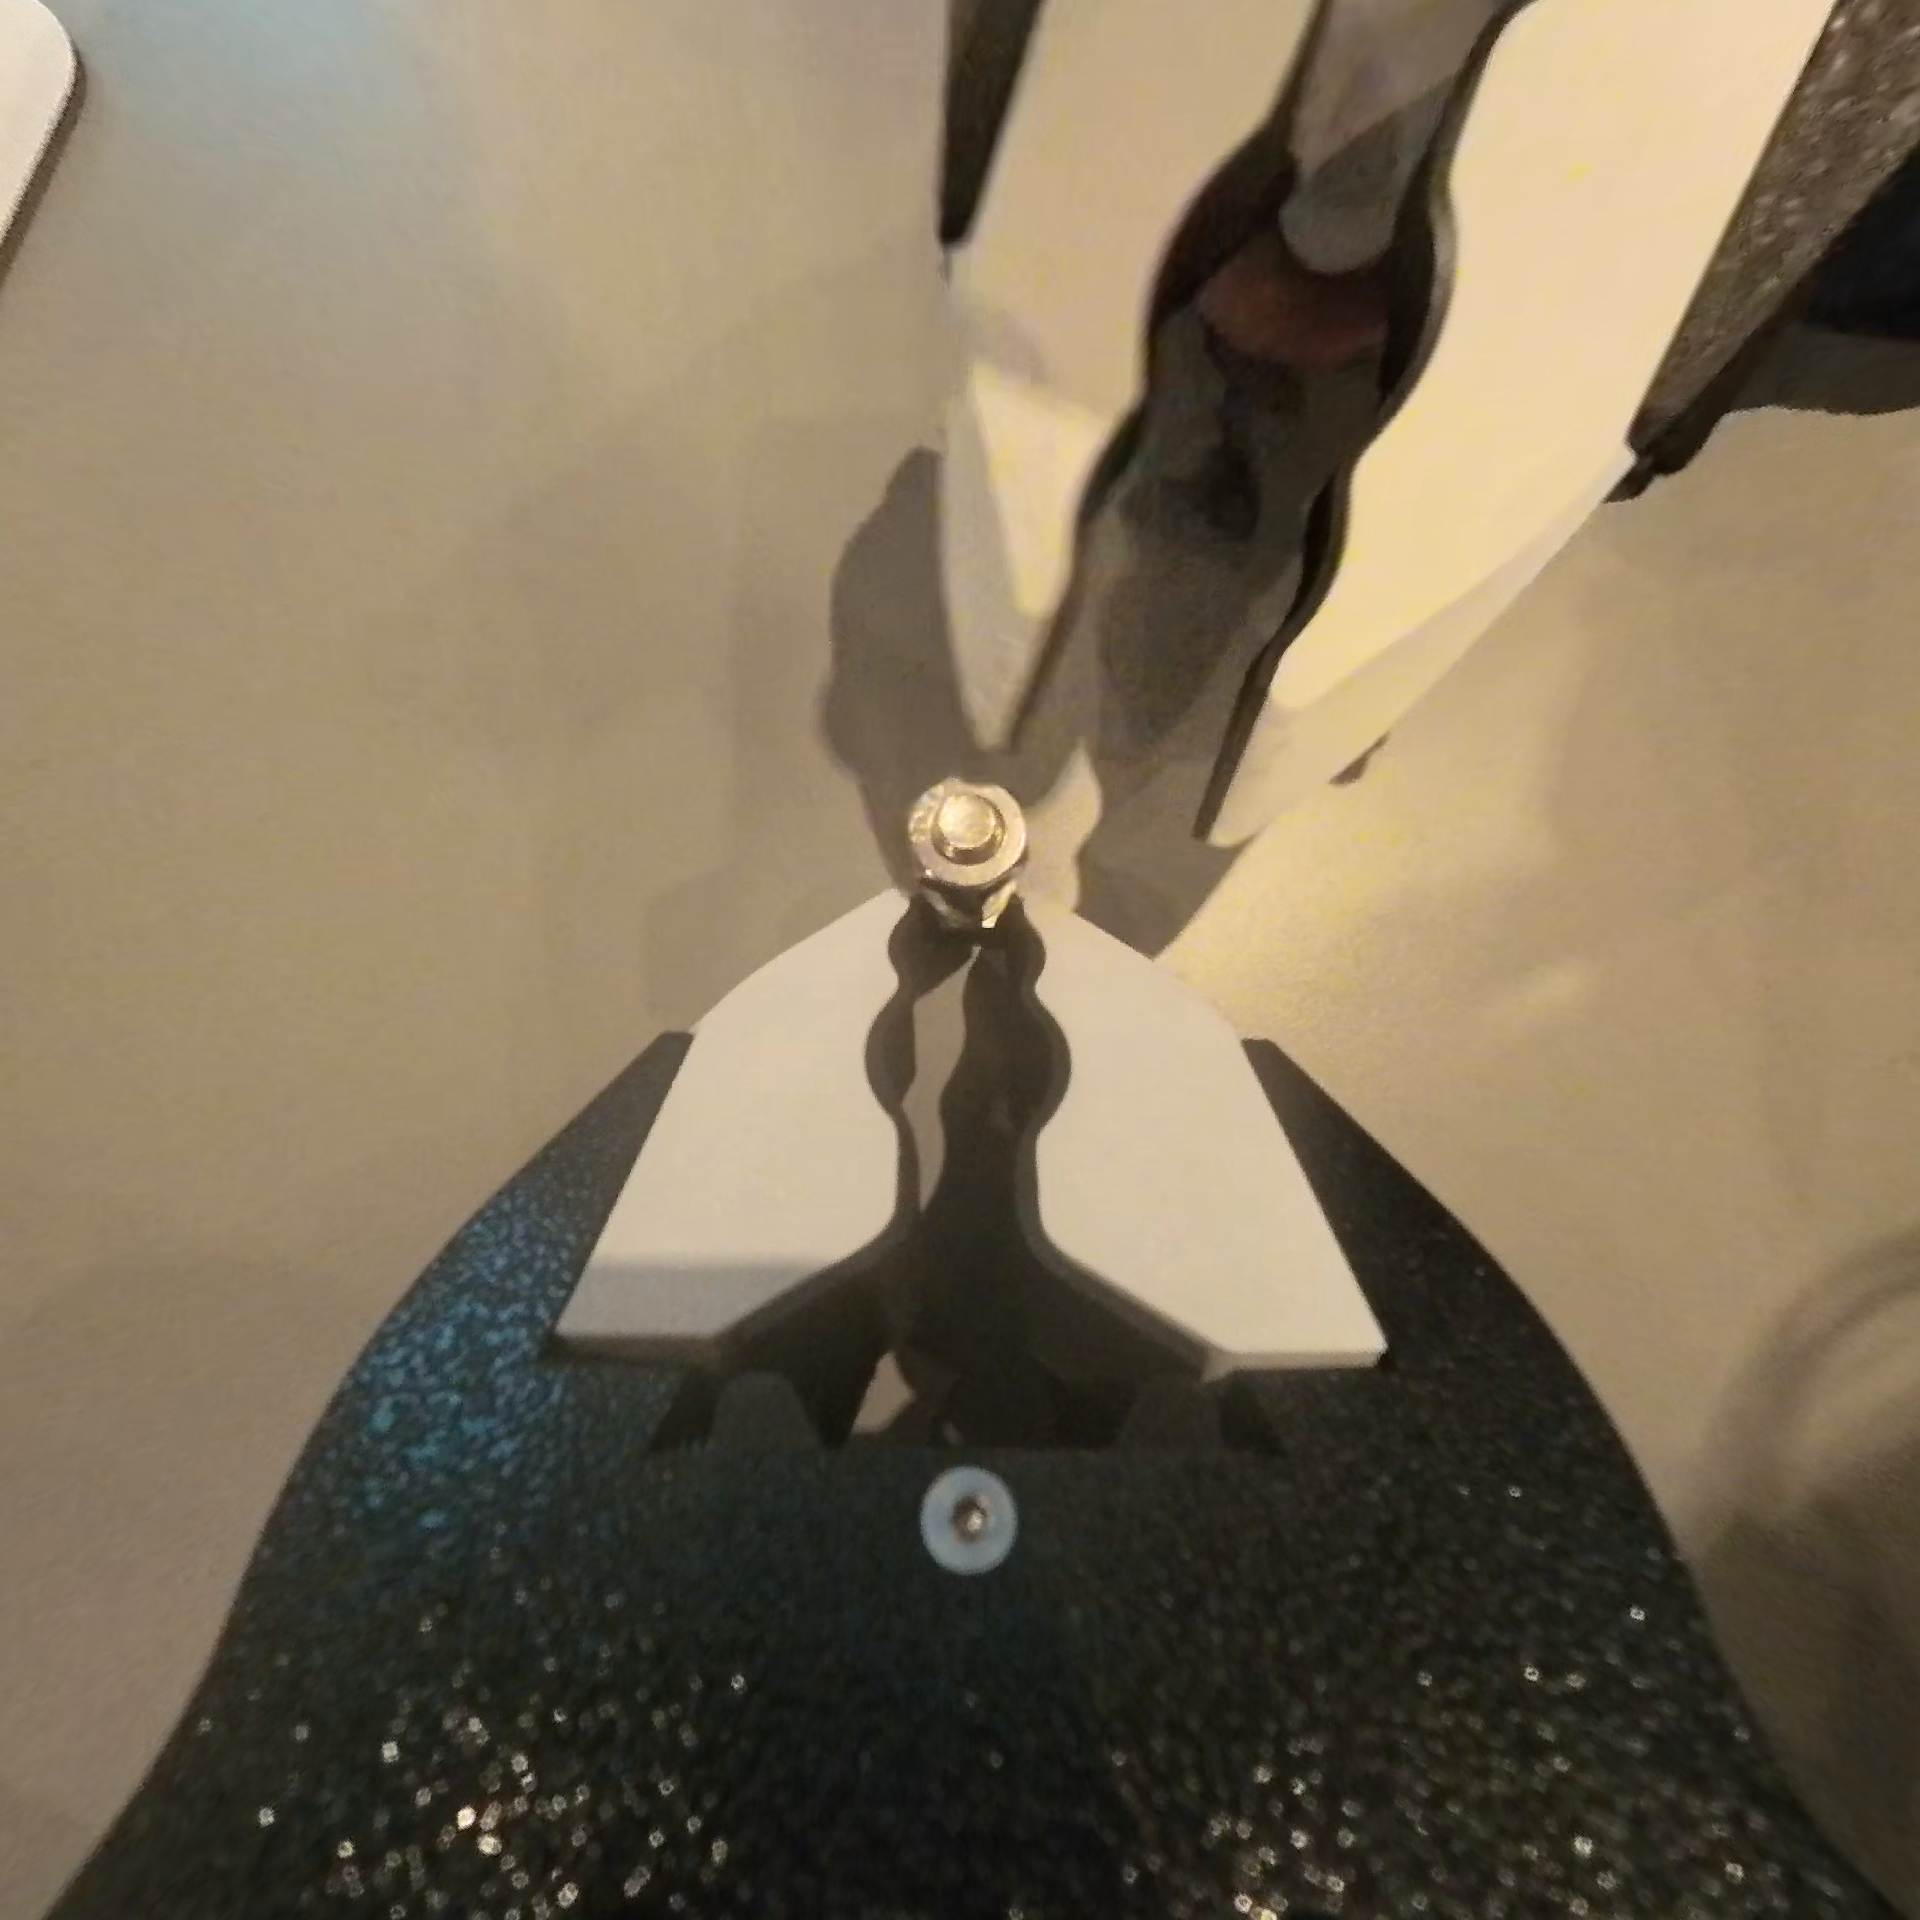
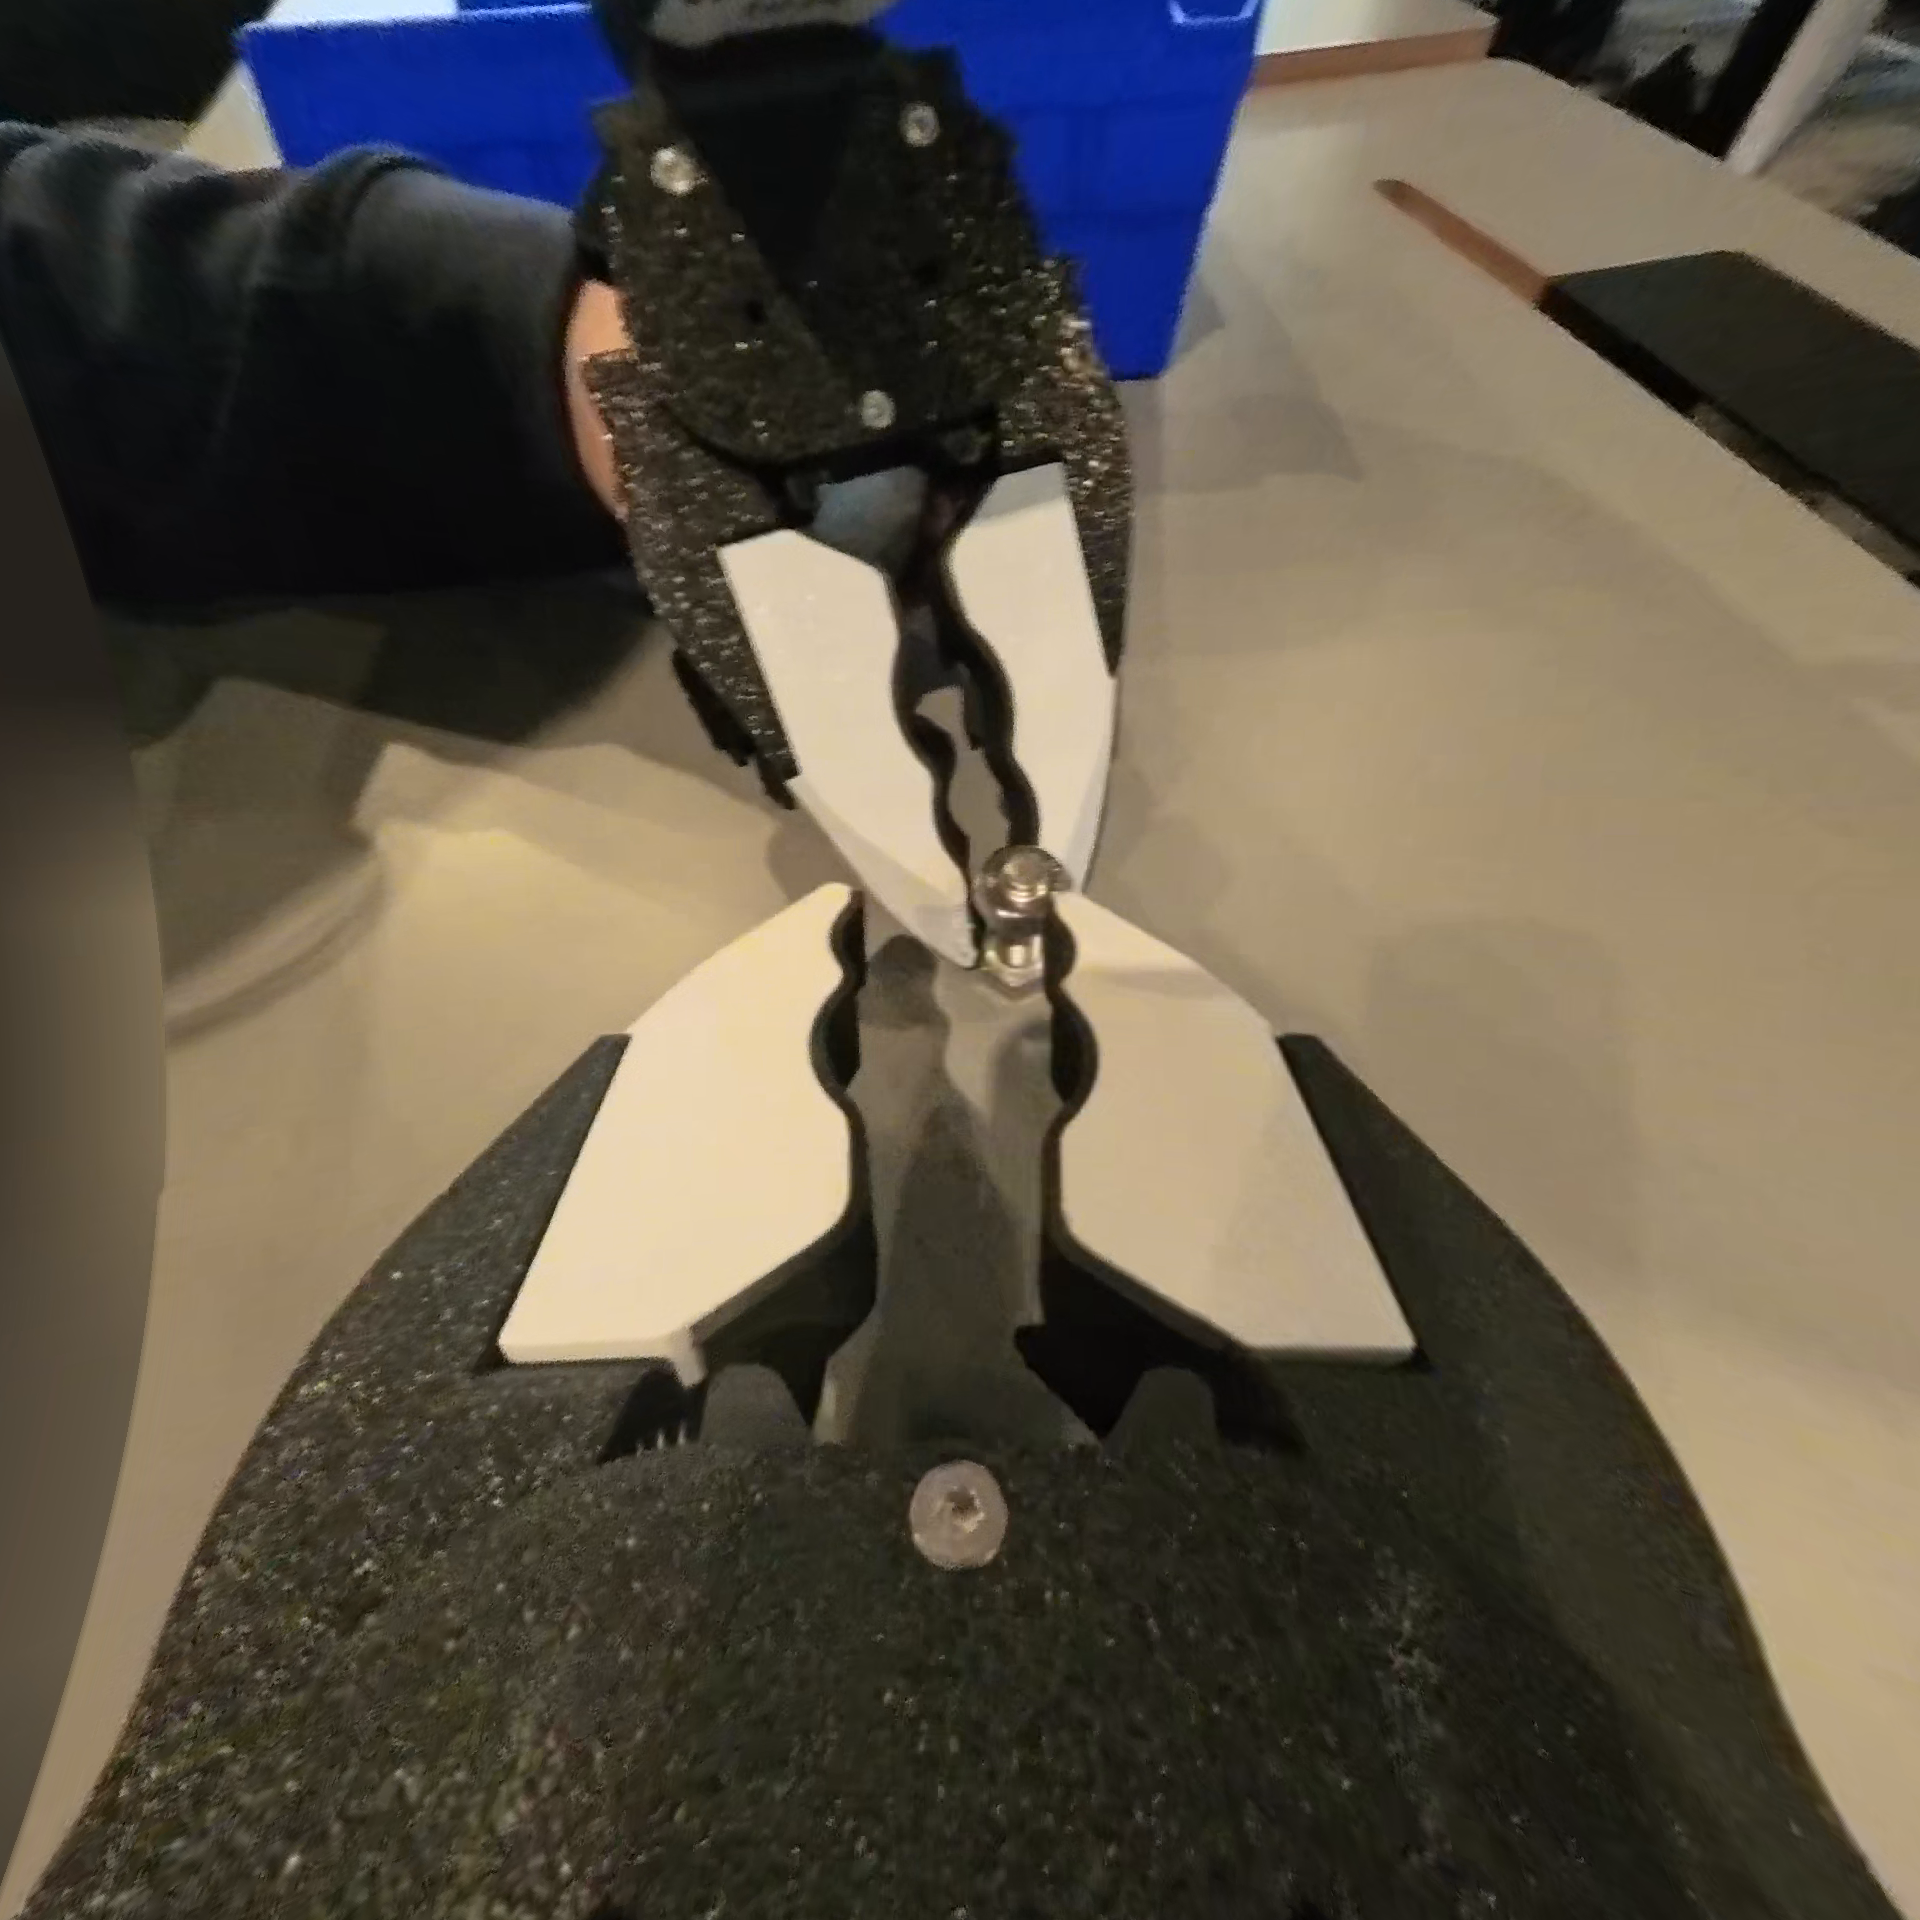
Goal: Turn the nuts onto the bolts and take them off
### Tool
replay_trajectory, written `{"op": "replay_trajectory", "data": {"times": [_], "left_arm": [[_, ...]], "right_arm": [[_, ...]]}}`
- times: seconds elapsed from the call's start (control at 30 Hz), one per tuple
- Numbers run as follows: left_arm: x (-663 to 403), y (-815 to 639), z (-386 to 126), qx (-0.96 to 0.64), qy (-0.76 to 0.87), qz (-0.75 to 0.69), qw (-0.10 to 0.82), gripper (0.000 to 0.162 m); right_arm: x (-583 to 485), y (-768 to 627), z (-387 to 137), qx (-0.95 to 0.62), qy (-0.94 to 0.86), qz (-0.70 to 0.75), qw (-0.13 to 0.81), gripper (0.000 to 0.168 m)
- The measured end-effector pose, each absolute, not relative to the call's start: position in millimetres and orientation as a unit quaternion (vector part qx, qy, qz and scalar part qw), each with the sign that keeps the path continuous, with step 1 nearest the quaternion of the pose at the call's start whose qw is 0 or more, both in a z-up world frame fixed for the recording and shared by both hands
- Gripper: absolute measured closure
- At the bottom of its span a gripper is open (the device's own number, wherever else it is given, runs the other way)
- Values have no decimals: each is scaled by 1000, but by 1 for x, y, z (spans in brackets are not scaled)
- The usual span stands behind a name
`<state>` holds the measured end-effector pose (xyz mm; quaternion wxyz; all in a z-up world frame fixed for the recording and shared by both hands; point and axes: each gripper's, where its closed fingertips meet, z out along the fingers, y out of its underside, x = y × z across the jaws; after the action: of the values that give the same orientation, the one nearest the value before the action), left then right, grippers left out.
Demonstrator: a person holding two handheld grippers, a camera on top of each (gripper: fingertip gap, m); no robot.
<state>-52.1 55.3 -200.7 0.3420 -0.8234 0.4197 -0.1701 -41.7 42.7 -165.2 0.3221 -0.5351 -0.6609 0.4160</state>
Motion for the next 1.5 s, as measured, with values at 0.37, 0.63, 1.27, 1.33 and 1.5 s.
{"op": "replay_trajectory", "data": {"times": [0.37,0.63,1.27,1.33,1.5], "left_arm": [[-52,55,-201,-823,420,-170,342,148],[-52,55,-201,-823,420,-170,342,148],[-52,55,-201,-823,420,-170,342,148],[-52,55,-201,-823,420,-170,342,148],[-52,55,-201,-823,420,-170,342,148]], "right_arm": [[-40,38,-167,-525,-674,411,318,131],[-36,23,-170,-501,-699,424,285,167],[-45,44,-164,-540,-655,421,321,129],[-47,43,-168,-543,-661,418,306,128],[-35,23,-165,-507,-683,444,282,159]]}}
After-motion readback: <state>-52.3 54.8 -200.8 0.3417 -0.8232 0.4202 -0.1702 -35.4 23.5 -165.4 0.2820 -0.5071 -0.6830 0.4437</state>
